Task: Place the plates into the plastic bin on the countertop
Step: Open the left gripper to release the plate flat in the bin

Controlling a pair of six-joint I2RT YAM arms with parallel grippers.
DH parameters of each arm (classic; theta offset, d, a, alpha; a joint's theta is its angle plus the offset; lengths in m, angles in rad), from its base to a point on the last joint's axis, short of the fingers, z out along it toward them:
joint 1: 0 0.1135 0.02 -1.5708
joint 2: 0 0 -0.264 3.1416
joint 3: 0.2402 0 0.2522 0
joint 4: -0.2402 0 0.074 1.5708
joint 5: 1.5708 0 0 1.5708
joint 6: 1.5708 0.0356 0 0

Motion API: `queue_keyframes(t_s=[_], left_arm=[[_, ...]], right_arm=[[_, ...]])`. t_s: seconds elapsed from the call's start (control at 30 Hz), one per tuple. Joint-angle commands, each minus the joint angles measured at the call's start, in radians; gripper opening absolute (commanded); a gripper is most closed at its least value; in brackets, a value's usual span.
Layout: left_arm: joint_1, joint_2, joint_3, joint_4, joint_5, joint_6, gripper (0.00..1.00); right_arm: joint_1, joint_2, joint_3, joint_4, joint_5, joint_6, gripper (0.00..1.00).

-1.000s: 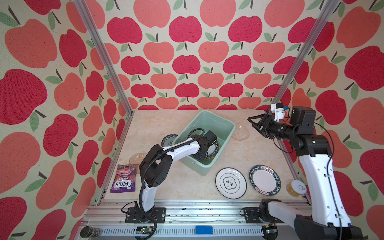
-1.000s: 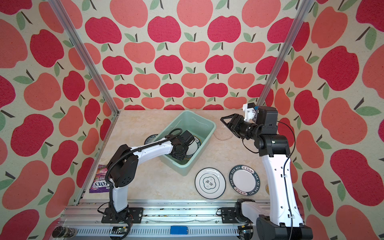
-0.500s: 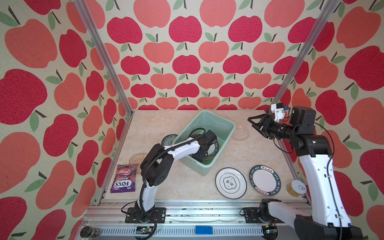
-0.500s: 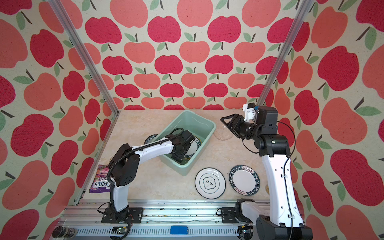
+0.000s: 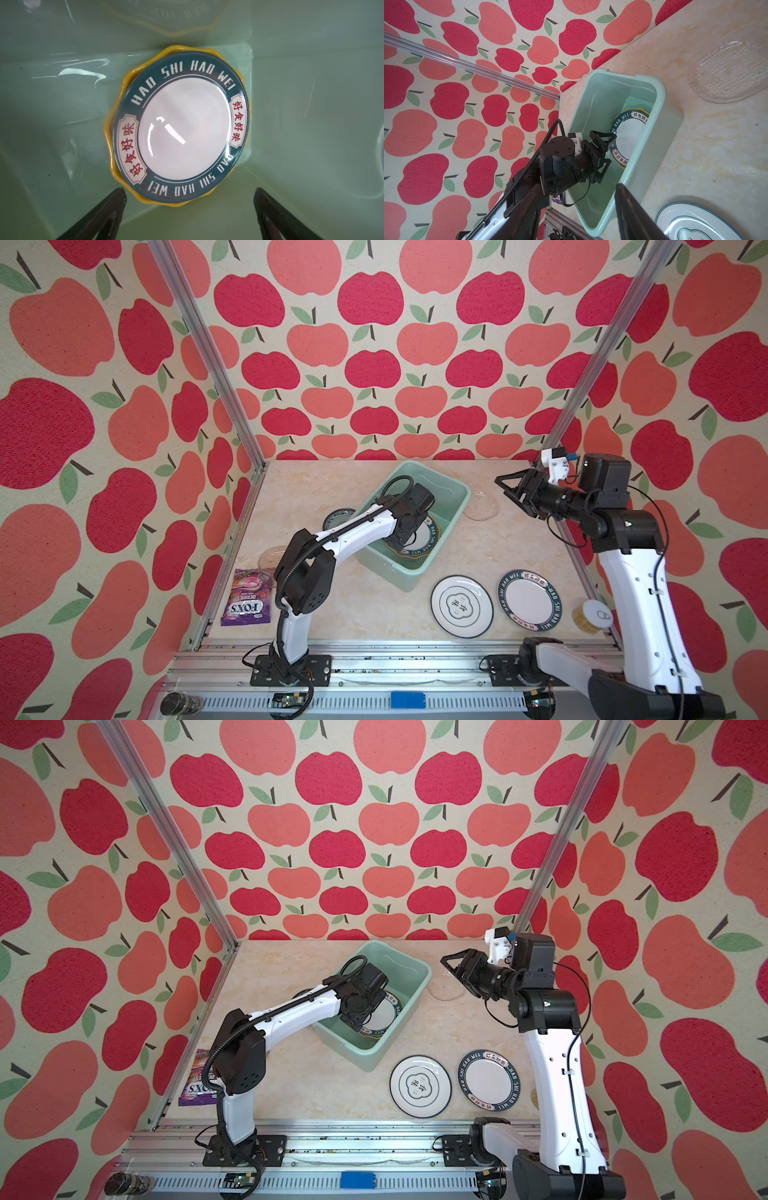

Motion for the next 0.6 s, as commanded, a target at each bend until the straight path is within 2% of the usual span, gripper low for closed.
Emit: queue_keyframes(t_s=[0.0, 0.1, 0.17, 0.33, 0.37, 0.47, 0.57], left_arm=[[0.002, -0.065, 0.059, -0.105, -0.044, 0.093, 0.99], [0.002, -0.112, 0.065, -0.095, -0.075, 0.168, 0.99], [0.003, -0.147, 0.061, -0.055, -0.096, 0.260, 0.99], [-0.007, -0.291, -0.046, 0.212, -0.097, 0.674, 0.99], [-0.009, -0.329, -0.085, 0.285, -0.067, 0.770, 0.99], [-0.010, -0.428, -0.171, 0.364, 0.017, 1.008, 0.99], [-0.016, -0.526, -0.231, 0.356, 0.112, 1.233, 0.99]], right_arm=[[-0.007, 0.011, 0.028, -0.007, 0.017, -0.013, 0.59], [-0.007, 0.018, 0.027, -0.013, 0.028, -0.026, 0.59], [-0.006, 0.025, 0.032, -0.027, 0.036, -0.046, 0.59], [-0.007, 0.057, 0.074, -0.128, 0.061, -0.144, 0.60], [-0.007, 0.063, 0.080, -0.152, 0.067, -0.168, 0.60], [-0.007, 0.074, 0.095, -0.223, 0.093, -0.233, 0.60], [-0.007, 0.089, 0.117, -0.300, 0.118, -0.306, 0.60]])
